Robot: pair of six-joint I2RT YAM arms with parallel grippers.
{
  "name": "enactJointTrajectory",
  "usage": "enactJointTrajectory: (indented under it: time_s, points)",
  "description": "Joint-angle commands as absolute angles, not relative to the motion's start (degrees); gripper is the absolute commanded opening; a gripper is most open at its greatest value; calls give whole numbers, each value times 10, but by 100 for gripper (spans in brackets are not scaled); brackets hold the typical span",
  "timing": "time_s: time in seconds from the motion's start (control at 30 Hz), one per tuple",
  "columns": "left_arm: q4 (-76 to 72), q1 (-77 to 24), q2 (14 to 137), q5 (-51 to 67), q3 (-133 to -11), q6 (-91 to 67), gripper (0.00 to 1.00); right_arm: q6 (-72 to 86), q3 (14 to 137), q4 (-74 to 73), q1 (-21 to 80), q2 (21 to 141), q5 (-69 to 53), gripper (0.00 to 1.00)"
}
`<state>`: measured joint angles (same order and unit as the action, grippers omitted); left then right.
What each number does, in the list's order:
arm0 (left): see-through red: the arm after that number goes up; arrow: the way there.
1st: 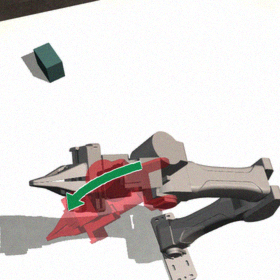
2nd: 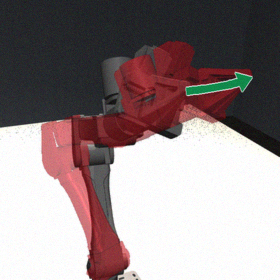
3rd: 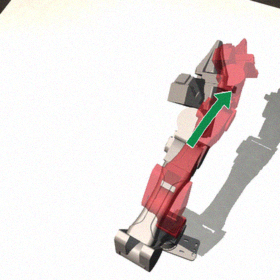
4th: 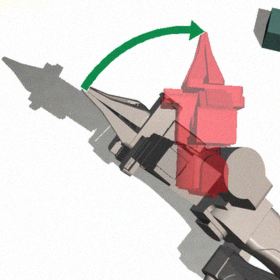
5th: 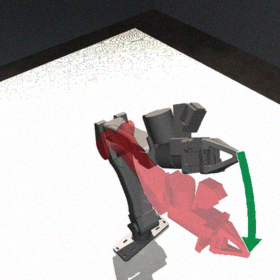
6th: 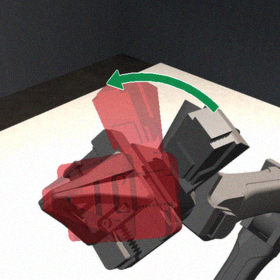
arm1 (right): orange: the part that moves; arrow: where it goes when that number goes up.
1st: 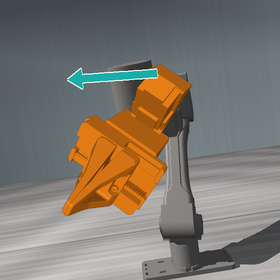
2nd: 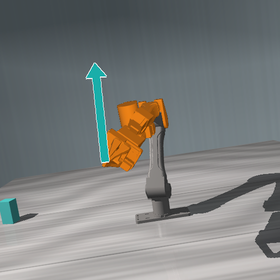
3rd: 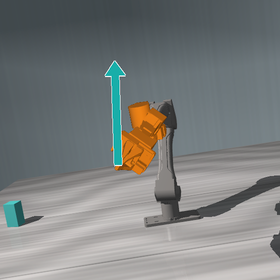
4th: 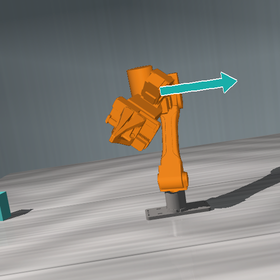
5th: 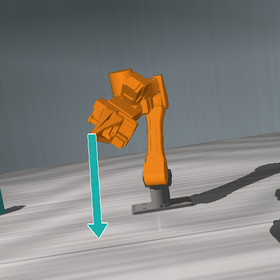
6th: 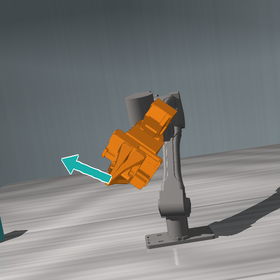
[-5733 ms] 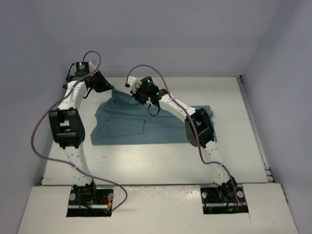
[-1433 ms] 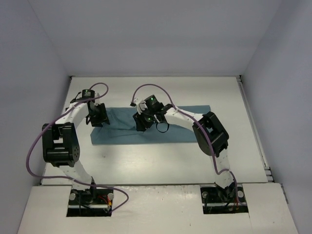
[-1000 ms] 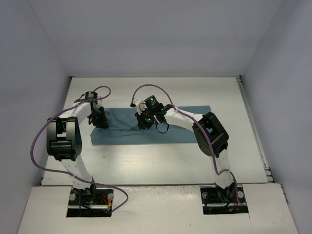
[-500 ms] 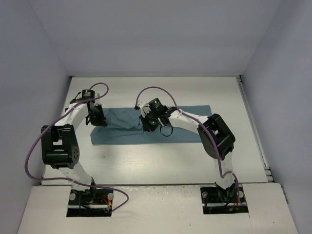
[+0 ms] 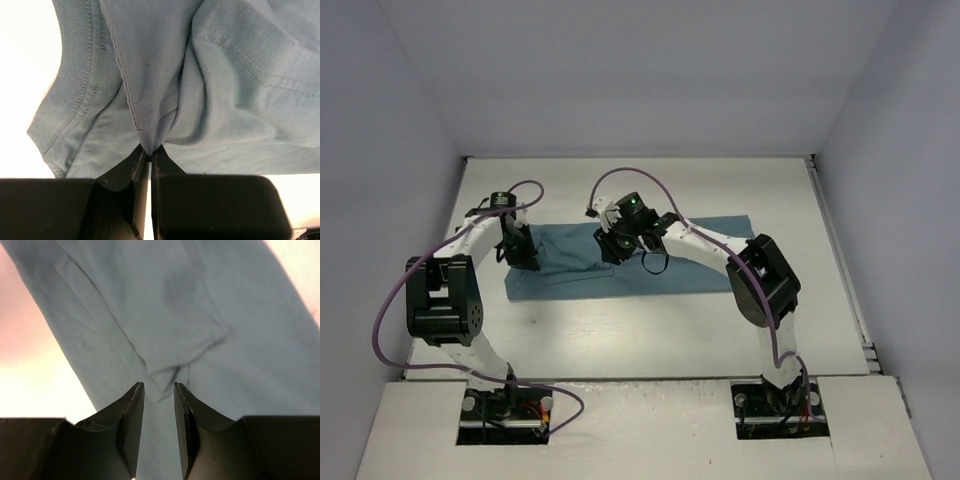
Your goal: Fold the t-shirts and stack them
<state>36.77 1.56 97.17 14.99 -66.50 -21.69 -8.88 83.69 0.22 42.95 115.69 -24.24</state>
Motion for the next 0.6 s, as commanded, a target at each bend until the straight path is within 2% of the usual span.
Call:
enactJointTrajectory:
  time_s: [0.0, 0.57]
  points:
    - [374, 16, 965, 152, -686, -218, 0, -99, 880, 22, 438, 1170, -262, 29]
    - [374, 16, 972, 156, -690, -216, 0, -91, 847, 23, 440, 1180, -247, 29]
